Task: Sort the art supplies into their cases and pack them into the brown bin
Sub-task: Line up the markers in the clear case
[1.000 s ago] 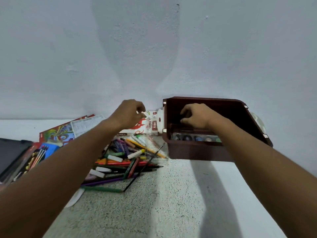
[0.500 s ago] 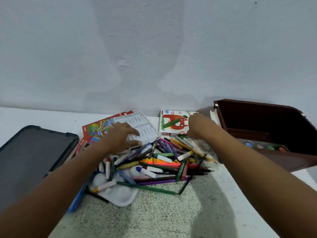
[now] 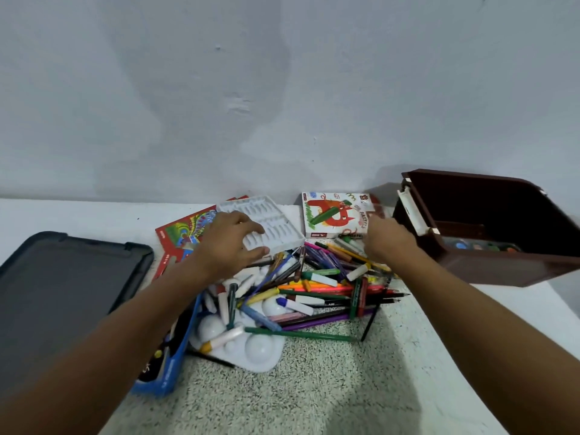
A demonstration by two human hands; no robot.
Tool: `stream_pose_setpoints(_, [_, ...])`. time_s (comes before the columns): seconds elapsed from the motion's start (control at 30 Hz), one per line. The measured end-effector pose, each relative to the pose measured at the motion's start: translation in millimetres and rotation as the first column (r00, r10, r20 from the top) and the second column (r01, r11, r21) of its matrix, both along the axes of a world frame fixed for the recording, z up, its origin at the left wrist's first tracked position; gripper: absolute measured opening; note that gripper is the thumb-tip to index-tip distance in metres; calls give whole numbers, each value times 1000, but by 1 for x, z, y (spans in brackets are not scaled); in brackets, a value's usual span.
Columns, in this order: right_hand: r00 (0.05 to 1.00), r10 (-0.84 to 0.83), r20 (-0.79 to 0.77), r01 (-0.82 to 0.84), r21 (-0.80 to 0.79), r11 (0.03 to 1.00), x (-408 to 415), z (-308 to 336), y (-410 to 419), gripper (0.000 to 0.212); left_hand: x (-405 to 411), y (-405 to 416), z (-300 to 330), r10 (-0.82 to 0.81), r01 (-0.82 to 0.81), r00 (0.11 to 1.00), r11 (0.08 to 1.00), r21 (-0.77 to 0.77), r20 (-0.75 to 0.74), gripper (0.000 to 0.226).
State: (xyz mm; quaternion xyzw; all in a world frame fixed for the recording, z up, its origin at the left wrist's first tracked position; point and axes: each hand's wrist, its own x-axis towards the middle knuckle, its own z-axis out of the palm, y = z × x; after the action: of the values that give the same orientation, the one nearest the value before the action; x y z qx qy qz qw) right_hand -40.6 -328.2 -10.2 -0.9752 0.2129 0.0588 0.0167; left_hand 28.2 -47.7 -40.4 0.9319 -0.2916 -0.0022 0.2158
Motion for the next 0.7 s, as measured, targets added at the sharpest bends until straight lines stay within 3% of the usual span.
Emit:
stream_pose_setpoints(0.17, [972, 205, 116, -188, -143, 972, -22, 11, 18, 25, -28, 12, 10, 10, 3, 999, 954, -300, 42, 49])
stream_pose_setpoints(0.3, [829, 501, 249, -479, -146, 865, -58, 5, 50, 23, -64, 22, 9, -66, 83, 996, 888, -451, 53, 66])
stream_pose_setpoints(0.37, [739, 606, 296, -580, -178, 795, -79, -3, 67, 26, -83, 27, 1, -98, 84, 995, 891, -447, -7, 82])
stream_pose_setpoints(0.47, [705, 651, 281, -626, -185, 758, -101, -20, 78, 42, -109, 33, -14, -91, 77, 996, 923, -377, -21, 97])
stream_pose_setpoints(0.7, [577, 761, 296, -766, -128, 631, -140, -41, 83, 35, -153, 43, -38, -58, 37, 998, 915, -401, -40, 96])
